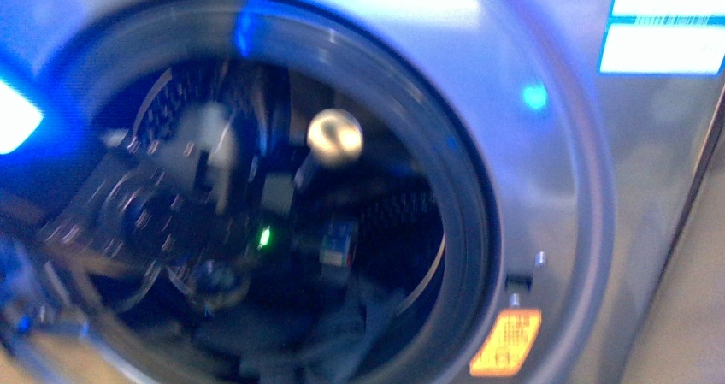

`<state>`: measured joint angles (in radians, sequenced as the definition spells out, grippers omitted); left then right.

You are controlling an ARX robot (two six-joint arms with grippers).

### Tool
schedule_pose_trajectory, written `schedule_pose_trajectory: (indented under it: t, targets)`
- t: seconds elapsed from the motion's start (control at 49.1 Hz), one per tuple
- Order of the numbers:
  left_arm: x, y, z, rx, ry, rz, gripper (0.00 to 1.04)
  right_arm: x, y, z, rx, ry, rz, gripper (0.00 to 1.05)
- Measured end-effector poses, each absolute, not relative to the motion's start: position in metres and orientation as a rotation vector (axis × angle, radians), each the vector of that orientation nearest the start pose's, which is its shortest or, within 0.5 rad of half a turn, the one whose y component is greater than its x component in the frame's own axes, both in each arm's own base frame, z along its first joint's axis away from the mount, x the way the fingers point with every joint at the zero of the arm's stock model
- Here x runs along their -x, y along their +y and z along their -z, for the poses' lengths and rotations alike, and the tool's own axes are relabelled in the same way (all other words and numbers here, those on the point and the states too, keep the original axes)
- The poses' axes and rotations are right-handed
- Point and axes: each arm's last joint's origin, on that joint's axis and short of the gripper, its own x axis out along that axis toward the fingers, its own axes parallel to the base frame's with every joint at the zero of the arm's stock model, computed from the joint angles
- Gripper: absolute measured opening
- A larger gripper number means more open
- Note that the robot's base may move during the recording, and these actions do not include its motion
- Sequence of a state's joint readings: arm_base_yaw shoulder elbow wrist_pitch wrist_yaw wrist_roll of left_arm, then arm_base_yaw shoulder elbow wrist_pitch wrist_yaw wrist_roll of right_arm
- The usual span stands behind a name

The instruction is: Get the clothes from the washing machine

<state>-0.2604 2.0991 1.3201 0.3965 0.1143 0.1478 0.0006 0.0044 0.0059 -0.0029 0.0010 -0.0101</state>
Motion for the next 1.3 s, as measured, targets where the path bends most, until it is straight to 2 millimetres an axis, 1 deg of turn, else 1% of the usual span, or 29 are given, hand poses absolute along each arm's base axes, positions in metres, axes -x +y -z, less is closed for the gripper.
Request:
schedule_pose_trajectory:
  t: [0.163, 0.366, 0.57, 0.712, 0.814, 0.977, 1.16, 1.302]
  targets:
    - [-0.452, -0.119, -0.169, -0.228, 0.347, 0.406, 0.98, -0.098, 0.000, -0.165, 0.010, 0.001, 0.000, 0.97]
    - [-0.451, -0.119, -0.161, -0.169, 0.445, 0.492, 0.98, -0.098, 0.000, -0.165, 0.010, 0.001, 0.000, 0.97]
    - [-0.447, -0.131, -0.151, -0.065, 0.529, 0.577, 0.98, -0.098, 0.000, -0.165, 0.010, 0.001, 0.000, 0.97]
    - [-0.445, -0.141, -0.146, -0.066, 0.542, 0.584, 0.98, -0.098, 0.000, -0.165, 0.010, 0.001, 0.000, 0.97]
    - [-0.448, -0.145, -0.143, -0.082, 0.548, 0.560, 0.98, -0.098, 0.000, -0.165, 0.010, 0.001, 0.000, 0.97]
    - [-0.459, -0.144, -0.137, -0.104, 0.559, 0.499, 0.98, -0.098, 0.000, -0.165, 0.010, 0.001, 0.000, 0.97]
    - [-0.476, -0.130, -0.128, -0.141, 0.549, 0.341, 0.98, -0.098, 0.000, -0.165, 0.010, 0.001, 0.000, 0.97]
    - [-0.483, -0.120, -0.127, -0.163, 0.525, 0.241, 0.98, -0.098, 0.000, -0.165, 0.010, 0.001, 0.000, 0.97]
